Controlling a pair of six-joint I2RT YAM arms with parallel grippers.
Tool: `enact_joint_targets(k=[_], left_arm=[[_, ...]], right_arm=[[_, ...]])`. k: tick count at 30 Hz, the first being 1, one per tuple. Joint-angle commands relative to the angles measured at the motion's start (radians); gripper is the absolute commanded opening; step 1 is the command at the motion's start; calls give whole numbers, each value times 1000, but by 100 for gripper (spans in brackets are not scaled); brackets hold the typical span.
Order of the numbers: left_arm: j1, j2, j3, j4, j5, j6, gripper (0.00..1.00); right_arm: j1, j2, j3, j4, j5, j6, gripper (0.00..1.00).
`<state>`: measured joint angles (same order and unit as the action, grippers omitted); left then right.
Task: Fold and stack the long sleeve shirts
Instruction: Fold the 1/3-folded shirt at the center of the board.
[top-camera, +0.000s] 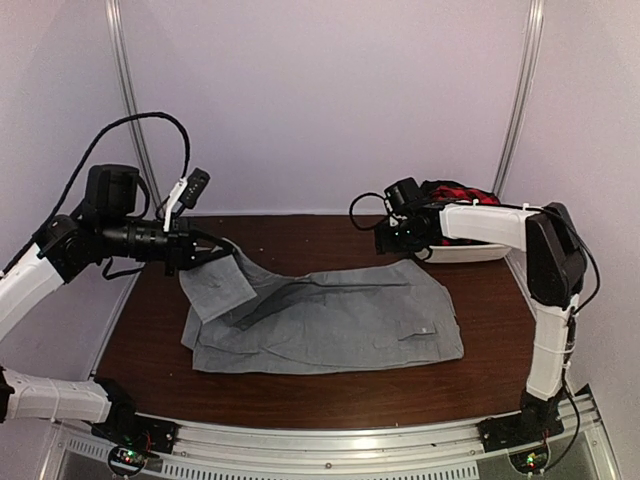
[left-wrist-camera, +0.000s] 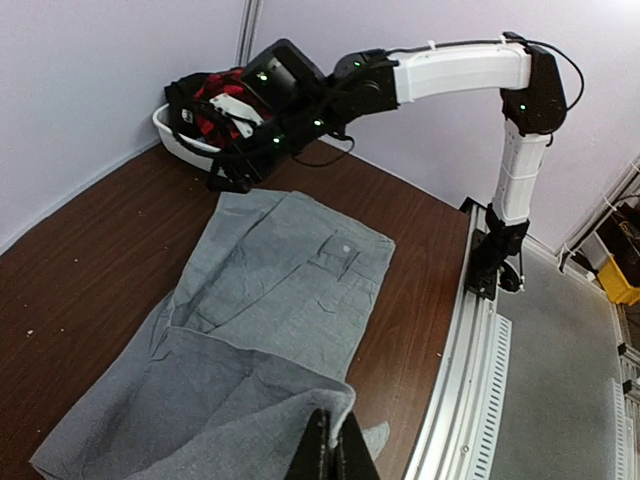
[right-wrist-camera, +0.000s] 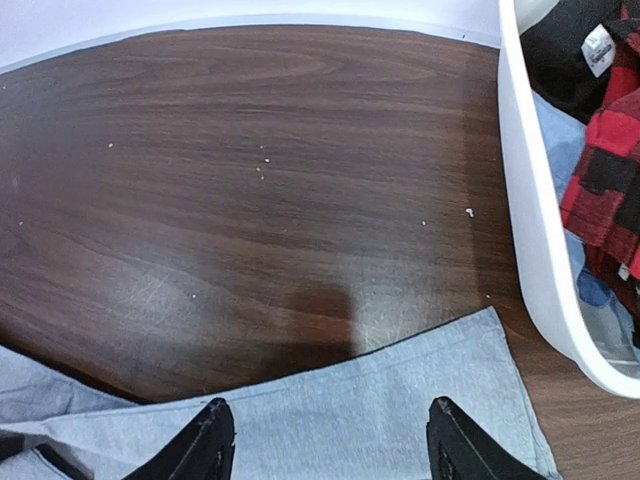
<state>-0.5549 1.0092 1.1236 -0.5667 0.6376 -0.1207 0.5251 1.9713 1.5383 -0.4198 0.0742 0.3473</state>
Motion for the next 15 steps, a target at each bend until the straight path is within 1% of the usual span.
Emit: enact_joint_targets(k=[1, 7, 15], left_arm=[[-83, 5, 8, -48, 25, 23, 0], [-182, 39, 19, -124, 3, 56, 0], [-221, 7, -11, -221, -11, 77, 0]], right_arm=[[-16, 110, 115, -54, 14, 12, 67], [-51, 228, 241, -127, 25, -1, 66], [-63, 268, 272, -160, -16, -32, 65]])
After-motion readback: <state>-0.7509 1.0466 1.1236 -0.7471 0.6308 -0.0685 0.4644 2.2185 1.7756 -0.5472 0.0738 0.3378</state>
